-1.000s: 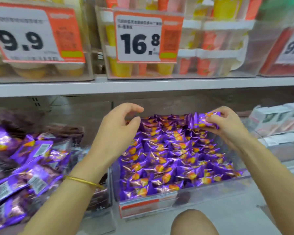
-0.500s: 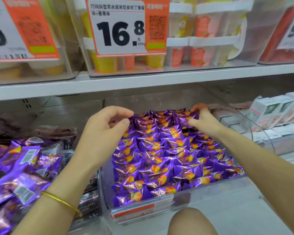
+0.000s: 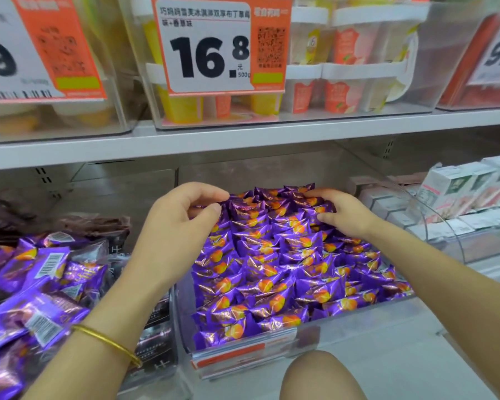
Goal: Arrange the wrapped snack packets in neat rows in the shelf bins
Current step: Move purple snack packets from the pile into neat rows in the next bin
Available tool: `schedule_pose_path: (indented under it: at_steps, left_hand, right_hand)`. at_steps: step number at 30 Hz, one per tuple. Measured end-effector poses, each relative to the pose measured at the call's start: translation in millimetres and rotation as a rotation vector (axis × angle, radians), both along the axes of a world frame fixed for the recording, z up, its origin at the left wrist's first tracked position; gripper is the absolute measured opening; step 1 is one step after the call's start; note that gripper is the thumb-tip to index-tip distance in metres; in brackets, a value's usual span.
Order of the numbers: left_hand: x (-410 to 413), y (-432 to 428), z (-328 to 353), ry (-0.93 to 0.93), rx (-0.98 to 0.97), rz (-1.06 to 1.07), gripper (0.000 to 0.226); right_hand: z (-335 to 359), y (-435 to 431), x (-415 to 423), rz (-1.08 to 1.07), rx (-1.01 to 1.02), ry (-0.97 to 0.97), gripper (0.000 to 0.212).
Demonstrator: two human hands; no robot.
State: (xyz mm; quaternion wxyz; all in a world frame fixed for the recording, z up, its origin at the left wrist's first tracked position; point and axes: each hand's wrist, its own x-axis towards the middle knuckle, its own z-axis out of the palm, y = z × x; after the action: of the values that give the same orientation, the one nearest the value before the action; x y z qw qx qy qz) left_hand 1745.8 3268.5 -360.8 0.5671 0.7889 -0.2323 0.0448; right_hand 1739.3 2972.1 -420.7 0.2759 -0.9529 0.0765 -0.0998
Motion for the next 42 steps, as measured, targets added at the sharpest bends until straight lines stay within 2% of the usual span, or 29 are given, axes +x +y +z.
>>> schedule_pose_path:
  at_steps: [2,8,12,14,17,19,22,25,27,29,32,34,36,39,42]
  left_hand:
    - [0,0,0,-0.005,0.0,0.001,0.027]
    - [0,0,0,-0.018,-0.006,0.005,0.028]
    - [-2,7,2,-0.043,-0.132,0.033,0.029]
    - [-2,16,3,-0.062,-0.175,0.076,0.03]
    - [2,43,4,-0.068,-0.156,0.141,0.035]
    - [5,73,4,-0.075,-0.11,0.208,0.037]
    - [2,122,3,-0.111,-0.03,0.33,0.039]
    - [-7,164,0,-0.117,0.016,0.419,0.041]
    - [-12,182,-4,-0.118,0.02,0.435,0.043]
    - [-14,193,-9,-0.126,0.103,0.428,0.041]
    - [-13,197,-13,-0.152,0.413,0.355,0.031]
    - [-10,195,-15,-0.198,0.683,0.262,0.056]
    - [-9,190,-13,-0.164,0.885,0.223,0.075]
    - [-11,182,-13,-0.146,1.004,0.25,0.062]
    - [-10,183,-12,-0.137,0.963,0.28,0.047]
  right_hand:
    - [1,2,-1,-0.004,0.058,0.0,0.055]
    - [-2,9,4,0.05,-0.012,0.108,0.054]
    - [4,10,-2,-0.051,0.077,0.047,0.06]
    - [9,11,-8,-0.105,0.026,0.037,0.058]
    - [22,31,-17,-0.155,-0.073,-0.117,0.052]
    - [37,71,-27,-0.058,0.013,-0.27,0.052]
    - [63,159,-50,0.241,0.24,-0.42,0.054]
    - [76,237,-55,0.509,0.318,-0.442,0.046]
    - [77,271,-46,0.595,0.336,-0.378,0.043]
    - [74,292,-32,0.593,0.343,-0.259,0.044]
    - [59,306,-14,0.502,0.303,-0.087,0.045]
    - [48,313,-6,0.457,0.236,0.013,0.051]
    - [41,322,0,0.425,0.211,0.068,0.056]
    - [35,341,11,0.341,0.15,0.097,0.048]
    - [25,355,25,0.255,0.142,0.169,0.039]
